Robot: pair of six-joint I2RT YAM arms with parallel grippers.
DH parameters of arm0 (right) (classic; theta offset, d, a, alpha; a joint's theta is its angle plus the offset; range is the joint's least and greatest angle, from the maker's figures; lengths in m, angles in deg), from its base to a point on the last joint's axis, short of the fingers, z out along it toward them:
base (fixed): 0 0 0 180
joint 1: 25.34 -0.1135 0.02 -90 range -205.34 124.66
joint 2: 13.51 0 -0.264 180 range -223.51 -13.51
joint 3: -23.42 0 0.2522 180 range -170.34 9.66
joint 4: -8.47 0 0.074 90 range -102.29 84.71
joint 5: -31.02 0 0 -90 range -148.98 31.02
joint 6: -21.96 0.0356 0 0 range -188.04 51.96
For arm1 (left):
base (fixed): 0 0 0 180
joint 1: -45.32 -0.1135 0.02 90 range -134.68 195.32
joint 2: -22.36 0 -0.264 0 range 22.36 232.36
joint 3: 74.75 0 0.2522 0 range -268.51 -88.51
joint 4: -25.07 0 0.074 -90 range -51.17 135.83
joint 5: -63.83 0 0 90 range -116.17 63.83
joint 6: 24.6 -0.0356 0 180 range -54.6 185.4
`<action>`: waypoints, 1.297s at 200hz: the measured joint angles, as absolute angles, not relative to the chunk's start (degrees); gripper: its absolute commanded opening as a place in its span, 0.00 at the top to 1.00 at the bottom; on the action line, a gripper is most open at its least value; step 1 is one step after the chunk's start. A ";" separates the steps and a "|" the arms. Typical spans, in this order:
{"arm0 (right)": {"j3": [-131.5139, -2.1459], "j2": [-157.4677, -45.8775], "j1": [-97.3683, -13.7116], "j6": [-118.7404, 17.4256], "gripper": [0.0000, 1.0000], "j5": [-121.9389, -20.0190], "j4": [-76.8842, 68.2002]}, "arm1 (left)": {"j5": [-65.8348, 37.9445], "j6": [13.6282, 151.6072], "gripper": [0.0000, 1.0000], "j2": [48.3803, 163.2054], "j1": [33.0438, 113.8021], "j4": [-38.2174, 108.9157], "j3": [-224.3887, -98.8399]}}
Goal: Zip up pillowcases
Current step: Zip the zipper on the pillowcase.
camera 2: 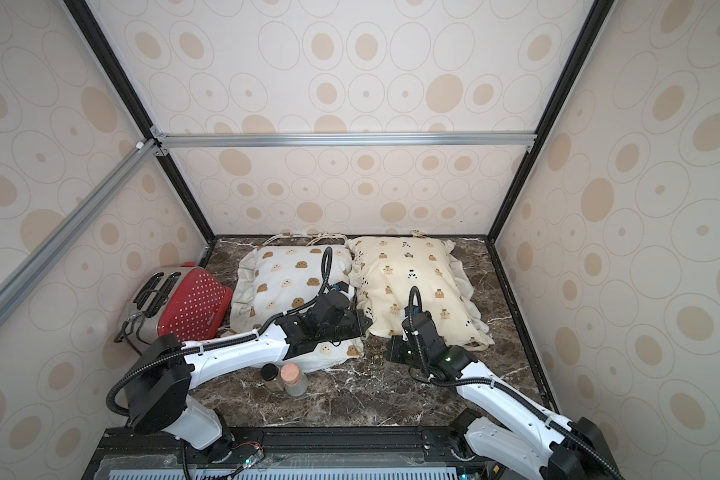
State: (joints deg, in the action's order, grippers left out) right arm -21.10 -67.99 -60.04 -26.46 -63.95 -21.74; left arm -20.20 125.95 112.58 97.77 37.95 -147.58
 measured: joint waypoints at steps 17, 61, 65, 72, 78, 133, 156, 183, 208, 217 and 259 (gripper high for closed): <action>-20.12 -67.02 -59.16 -26.46 1.00 -64.65 -22.00 | -20.17 125.80 1.00 112.32 97.53 38.21 -147.53; -18.46 -64.80 -56.76 -26.28 1.00 -66.09 -23.12 | -20.33 125.30 1.00 111.35 96.57 38.91 -146.90; -18.37 -64.69 -56.63 -26.26 1.00 -66.12 -23.25 | -20.31 125.23 1.00 111.20 96.39 39.08 -146.88; -18.22 -64.51 -56.36 -26.26 1.00 -66.23 -23.53 | -20.31 125.10 1.00 111.05 96.09 39.39 -146.88; -18.11 -64.36 -56.01 -26.24 1.00 -66.40 -23.88 | -20.28 125.03 1.00 110.94 95.78 39.56 -146.88; -17.89 -63.42 -53.37 -26.26 1.00 -67.21 -26.22 | -20.31 123.88 1.00 110.61 94.10 41.31 -146.86; -17.74 -62.98 -52.08 -26.26 1.00 -67.43 -27.34 | -20.44 123.53 1.00 110.46 93.73 41.55 -146.84; -17.30 -62.50 -50.16 -26.28 1.00 -67.71 -28.84 | -20.72 123.13 1.00 110.31 93.09 42.30 -146.84; -16.95 -61.91 -48.71 -26.31 1.00 -68.04 -30.13 | -20.98 122.72 1.00 110.31 92.59 42.82 -146.84; -16.84 -61.58 -48.32 -26.33 1.00 -68.04 -30.44 | -21.03 122.56 1.00 110.31 92.48 42.82 -146.84; -16.67 -60.03 -46.42 -26.52 1.00 -67.91 -32.38 | -21.11 122.30 1.00 110.31 91.72 42.93 -146.84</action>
State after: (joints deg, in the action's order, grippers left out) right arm -16.67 -60.03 -46.42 -26.52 -67.91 -32.38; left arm -21.11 122.30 110.31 91.72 42.93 -146.84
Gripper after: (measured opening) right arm 0.042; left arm 0.050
